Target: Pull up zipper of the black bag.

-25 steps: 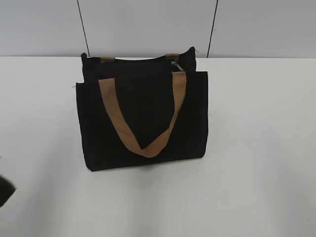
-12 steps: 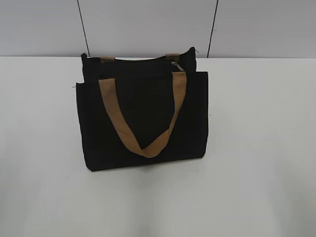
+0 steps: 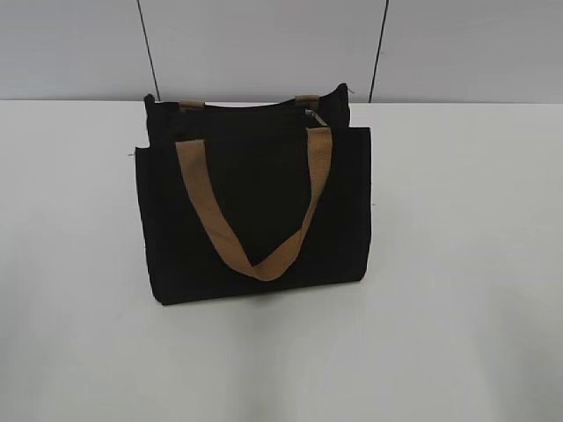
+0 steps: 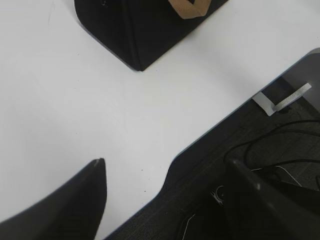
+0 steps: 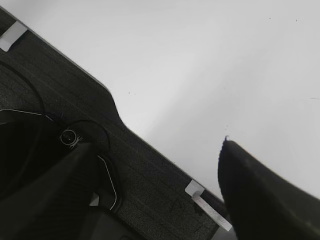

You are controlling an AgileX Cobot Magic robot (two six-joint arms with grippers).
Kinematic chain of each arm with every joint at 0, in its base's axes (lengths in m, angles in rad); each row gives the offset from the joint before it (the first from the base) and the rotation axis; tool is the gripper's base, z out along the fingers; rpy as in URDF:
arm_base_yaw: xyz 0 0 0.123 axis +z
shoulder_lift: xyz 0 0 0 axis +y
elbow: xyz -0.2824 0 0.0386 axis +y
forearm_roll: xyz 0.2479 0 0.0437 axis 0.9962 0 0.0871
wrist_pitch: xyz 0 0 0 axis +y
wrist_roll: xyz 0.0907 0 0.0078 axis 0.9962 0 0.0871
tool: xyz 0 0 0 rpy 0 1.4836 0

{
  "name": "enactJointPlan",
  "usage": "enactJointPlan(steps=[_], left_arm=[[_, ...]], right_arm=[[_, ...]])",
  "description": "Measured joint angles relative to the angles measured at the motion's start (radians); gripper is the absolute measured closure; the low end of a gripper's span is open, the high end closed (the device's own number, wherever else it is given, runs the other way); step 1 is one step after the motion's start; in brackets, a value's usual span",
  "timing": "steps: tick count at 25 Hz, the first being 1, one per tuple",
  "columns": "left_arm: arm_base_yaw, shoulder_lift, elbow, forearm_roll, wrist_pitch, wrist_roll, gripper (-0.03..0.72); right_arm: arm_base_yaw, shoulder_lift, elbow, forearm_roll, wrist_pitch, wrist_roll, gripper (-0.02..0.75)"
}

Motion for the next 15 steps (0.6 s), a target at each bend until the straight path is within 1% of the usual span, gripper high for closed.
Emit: enactJointPlan(steps=[6, 8, 9, 10, 11, 12, 14, 15], left_arm=[[0.0, 0.0, 0.0, 0.0, 0.0, 0.0, 0.145], [0.025, 0.0, 0.0, -0.003, 0.0, 0.0, 0.145], [0.052, 0.0, 0.0, -0.004, 0.0, 0.001, 0.145], [0.095, -0.003, 0.0, -0.004, 0.0, 0.001, 0.146], [0.159, -0.01, 0.0, -0.004, 0.0, 0.002, 0.146], [0.212, -0.021, 0.0, -0.004, -0.001, 0.002, 0.148], [0.346, -0.057, 0.0, -0.003, -0.001, 0.003, 0.16], [0.4, -0.075, 0.0, -0.003, -0.001, 0.003, 0.165]], right_arm=[[0.0, 0.0, 0.0, 0.005, -0.002, -0.001, 0.161], [-0.014, -0.006, 0.0, 0.011, -0.002, -0.001, 0.161], [-0.033, -0.015, 0.0, 0.016, -0.002, -0.001, 0.161], [-0.062, -0.03, 0.0, 0.02, -0.002, -0.001, 0.161], [-0.093, -0.048, 0.001, 0.024, -0.002, -0.001, 0.161], [-0.138, -0.074, 0.002, 0.028, -0.002, -0.001, 0.161], [-0.238, -0.128, 0.003, 0.03, -0.002, -0.001, 0.161], [-0.28, -0.161, 0.003, 0.031, -0.002, -0.001, 0.161]])
